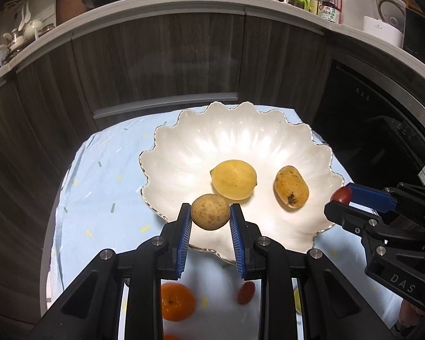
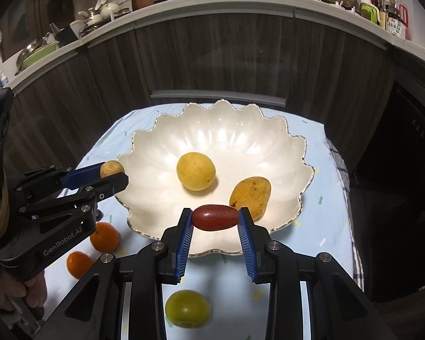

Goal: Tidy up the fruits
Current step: 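Open both tools to drop brown fruit and red date into the bowl, then withdraw both tools from the bowl toward the remaining fruits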

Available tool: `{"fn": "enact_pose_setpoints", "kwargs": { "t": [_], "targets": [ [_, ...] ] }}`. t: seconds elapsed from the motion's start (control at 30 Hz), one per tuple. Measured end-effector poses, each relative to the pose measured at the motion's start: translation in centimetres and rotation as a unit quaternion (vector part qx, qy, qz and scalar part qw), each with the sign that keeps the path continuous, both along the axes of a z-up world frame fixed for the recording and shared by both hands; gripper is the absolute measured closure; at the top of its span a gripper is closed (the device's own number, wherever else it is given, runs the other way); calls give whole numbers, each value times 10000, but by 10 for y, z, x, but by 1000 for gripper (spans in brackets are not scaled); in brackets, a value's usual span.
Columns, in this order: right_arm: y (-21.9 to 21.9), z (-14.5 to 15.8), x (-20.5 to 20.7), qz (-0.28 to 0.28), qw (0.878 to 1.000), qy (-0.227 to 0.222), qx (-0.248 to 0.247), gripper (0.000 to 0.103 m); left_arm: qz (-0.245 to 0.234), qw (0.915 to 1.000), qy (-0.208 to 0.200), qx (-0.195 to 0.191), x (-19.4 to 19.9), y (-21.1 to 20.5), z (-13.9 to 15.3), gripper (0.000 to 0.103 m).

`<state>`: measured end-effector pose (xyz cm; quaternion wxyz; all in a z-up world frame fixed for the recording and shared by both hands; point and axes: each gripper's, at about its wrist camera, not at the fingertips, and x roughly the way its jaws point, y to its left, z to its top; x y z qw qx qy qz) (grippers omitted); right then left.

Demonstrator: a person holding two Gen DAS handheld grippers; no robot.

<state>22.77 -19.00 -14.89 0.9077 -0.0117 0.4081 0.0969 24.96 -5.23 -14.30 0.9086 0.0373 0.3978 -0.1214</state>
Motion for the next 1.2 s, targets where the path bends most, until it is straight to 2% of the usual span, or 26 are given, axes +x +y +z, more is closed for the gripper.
{"fn": "enact_pose_setpoints", "kwargs": {
  "t": [0.43,0.53,0.6,0.67,0.77,0.87,0.97,1.2],
  "targets": [
    [2,-15,14,-12,9997,261,31,69,-47,9997,230,-17,8,-2,-16,74],
    [5,-13,12,-9,9998,189,-79,62,-40,9998,166,58,6,-3,-14,63],
    [4,-10,10,-68,9999,103,-119,49,-1,9999,134,67,4,-1,-12,58],
    [3,-8,9,-102,9998,75,-146,48,39,9999,122,80,3,1,-11,52],
    [2,-6,8,-145,9998,69,-145,48,94,9998,103,104,0,4,-9,49],
    [2,-4,4,-202,9996,23,-179,40,174,9997,40,137,-3,7,-6,39],
    [2,0,1,-225,9996,-39,-190,36,218,9997,21,147,-6,9,-2,39],
    [4,9,-7,-231,9995,-111,-165,36,318,9994,-70,100,-15,16,8,36]
  ]
}}
